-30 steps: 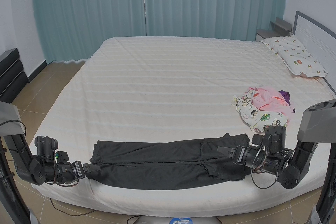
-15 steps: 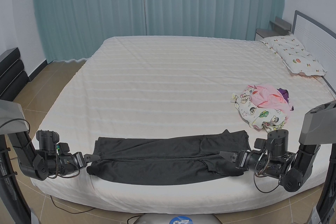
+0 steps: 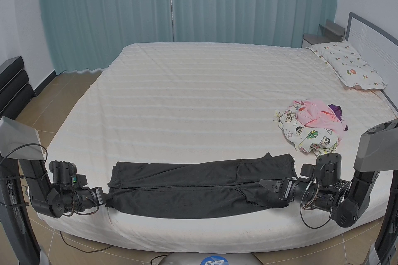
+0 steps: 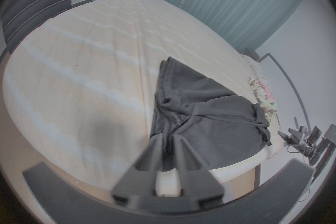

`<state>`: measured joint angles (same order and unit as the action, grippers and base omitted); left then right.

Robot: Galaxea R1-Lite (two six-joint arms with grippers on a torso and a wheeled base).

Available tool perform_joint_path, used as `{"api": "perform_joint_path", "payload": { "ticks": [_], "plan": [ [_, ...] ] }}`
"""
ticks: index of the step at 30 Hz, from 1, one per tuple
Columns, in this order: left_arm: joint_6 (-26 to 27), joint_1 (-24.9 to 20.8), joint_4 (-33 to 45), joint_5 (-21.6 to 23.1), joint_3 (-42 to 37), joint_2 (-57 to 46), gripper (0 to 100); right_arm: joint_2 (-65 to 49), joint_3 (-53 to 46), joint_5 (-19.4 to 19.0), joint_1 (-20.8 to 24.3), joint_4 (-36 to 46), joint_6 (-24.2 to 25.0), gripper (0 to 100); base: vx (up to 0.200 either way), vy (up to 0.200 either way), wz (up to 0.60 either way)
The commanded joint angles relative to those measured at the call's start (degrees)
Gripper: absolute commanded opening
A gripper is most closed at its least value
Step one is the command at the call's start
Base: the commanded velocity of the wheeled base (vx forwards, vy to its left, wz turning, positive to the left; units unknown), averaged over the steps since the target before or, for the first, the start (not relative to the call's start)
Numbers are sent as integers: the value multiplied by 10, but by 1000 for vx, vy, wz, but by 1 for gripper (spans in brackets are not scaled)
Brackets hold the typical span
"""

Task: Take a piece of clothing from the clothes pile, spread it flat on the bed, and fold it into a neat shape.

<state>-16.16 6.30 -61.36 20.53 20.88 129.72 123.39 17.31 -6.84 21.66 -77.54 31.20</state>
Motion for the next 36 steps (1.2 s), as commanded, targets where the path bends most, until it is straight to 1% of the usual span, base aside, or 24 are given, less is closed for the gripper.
{"api": "perform_joint_path", "payload": {
  "ticks": [1, 5, 12, 19, 20, 22, 25, 27, 30, 33, 36],
  "plan": [
    [1, 4, -8, -9, -12, 13, 0, 1, 0, 0, -1, 0, 0, 100, 0, 0, 0],
    [16, 10, -15, -15, -27, 11, 0, 1, -3, 0, -5, -1, 0, 100, 0, 0, 0],
    [18, 13, -18, -22, -49, 8, 0, -3, -7, 1, -14, -1, 1, 100, 0, 0, 0],
    [17, 13, -18, -22, -51, 10, 0, -4, -11, 1, -35, -1, 0, 100, 0, 0, 0],
    [17, 13, -18, -22, -51, 11, 100, -7, -18, 1, -40, -2, 0, 100, 0, 0, 0],
    [17, 13, -18, -22, -50, 12, 100, -8, -23, 1, -42, -2, 0, 100, 0, 0, 0],
    [12, 13, -18, -22, -50, 13, 100, -23, -40, 0, -62, -1, 1, 100, 0, 0, 0],
    [12, 13, -18, -22, -51, 13, 100, -23, -46, 0, -67, -1, 1, 100, 0, 0, 0],
    [10, 27, -18, -15, -51, 11, 100, -17, -76, -2, -97, -1, 5, 100, 0, 0, 0],
    [7, 34, -18, -8, -50, 11, 100, -1, -86, -4, -109, -1, 24, 100, 0, 0, 0],
    [-14, 38, -18, 10, -50, 7, 100, 31, -87, 0, -113, -2, 77, 100, 0, 0, 0]
  ]
}}
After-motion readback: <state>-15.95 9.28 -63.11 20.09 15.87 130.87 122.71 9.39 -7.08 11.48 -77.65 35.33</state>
